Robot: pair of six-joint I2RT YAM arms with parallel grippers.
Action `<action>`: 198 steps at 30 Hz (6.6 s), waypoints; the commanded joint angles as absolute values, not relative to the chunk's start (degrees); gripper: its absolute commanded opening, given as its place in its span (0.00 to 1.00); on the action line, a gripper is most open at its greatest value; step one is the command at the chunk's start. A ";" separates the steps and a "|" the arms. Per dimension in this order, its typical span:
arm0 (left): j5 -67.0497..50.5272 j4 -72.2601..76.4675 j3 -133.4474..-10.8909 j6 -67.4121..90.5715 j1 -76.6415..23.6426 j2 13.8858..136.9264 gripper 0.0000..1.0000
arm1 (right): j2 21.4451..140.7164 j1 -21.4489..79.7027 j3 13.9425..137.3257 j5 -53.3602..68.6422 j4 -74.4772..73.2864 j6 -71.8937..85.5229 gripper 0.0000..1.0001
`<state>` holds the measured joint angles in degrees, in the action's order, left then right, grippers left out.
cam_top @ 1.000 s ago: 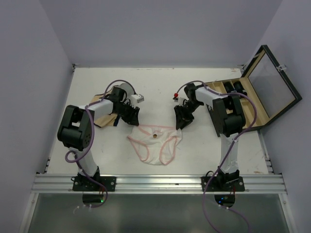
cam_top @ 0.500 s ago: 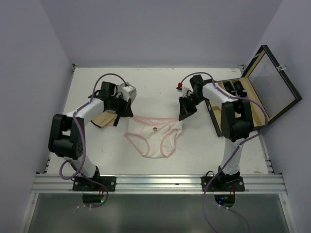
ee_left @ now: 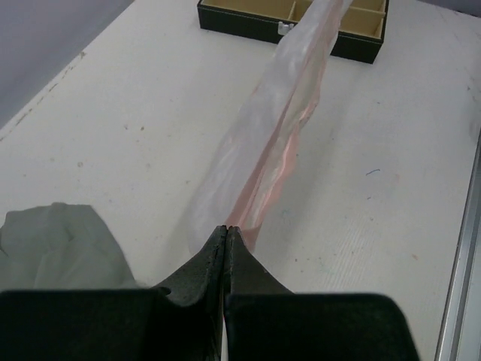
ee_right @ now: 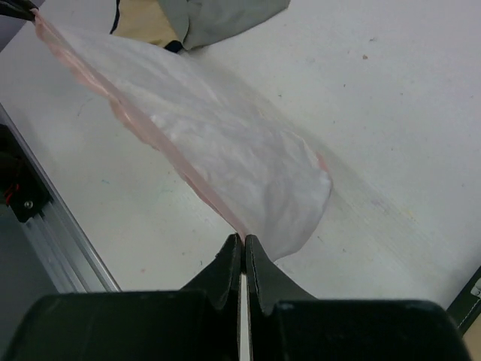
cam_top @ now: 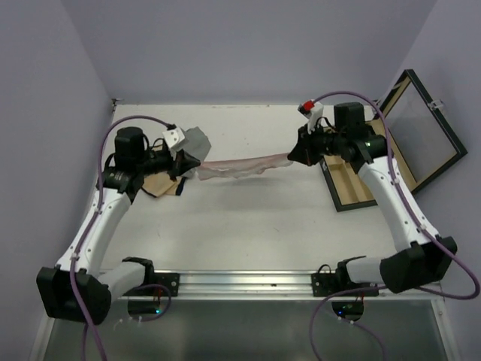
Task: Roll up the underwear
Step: Move the underwear to the center of the board
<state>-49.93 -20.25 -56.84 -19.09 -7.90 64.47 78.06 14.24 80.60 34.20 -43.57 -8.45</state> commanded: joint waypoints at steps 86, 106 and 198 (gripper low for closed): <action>-19.61 -15.64 -55.46 -12.48 -16.08 98.96 0.40 | 114.79 17.58 78.93 19.69 -44.91 2.99 0.00; -26.63 -16.18 -63.45 -14.68 -16.00 94.92 0.49 | 100.63 17.05 79.01 21.28 -43.16 -3.52 0.36; -24.52 -6.33 -60.74 -8.87 -14.50 96.08 0.54 | 116.37 15.38 85.69 17.41 -38.76 -2.55 0.09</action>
<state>-20.40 -10.44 -61.52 -8.58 -14.74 101.49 118.96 15.73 84.03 22.57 -36.93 0.89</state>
